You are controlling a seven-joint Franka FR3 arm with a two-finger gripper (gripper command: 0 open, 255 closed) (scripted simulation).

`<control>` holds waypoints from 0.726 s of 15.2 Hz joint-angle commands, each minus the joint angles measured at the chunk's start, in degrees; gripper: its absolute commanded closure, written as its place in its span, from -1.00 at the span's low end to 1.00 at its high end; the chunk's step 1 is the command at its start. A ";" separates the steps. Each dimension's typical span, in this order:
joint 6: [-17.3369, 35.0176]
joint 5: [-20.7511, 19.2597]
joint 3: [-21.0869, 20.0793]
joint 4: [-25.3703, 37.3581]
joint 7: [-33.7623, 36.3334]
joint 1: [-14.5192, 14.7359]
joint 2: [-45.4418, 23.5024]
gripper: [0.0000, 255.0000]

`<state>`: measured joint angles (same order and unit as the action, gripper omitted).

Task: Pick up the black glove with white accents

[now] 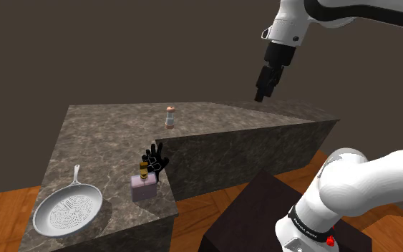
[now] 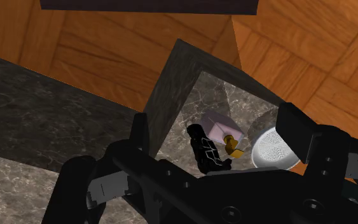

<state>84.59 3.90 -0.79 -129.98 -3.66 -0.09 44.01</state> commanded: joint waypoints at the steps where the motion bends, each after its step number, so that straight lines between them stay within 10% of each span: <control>1: 0.00 0.00 0.00 0.00 0.00 0.00 0.00 -1.00; 11: 19.46 -1.30 -5.34 -6.49 1.96 1.07 -12.33 -1.00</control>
<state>101.94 2.78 -5.53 -135.86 -2.04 0.87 33.00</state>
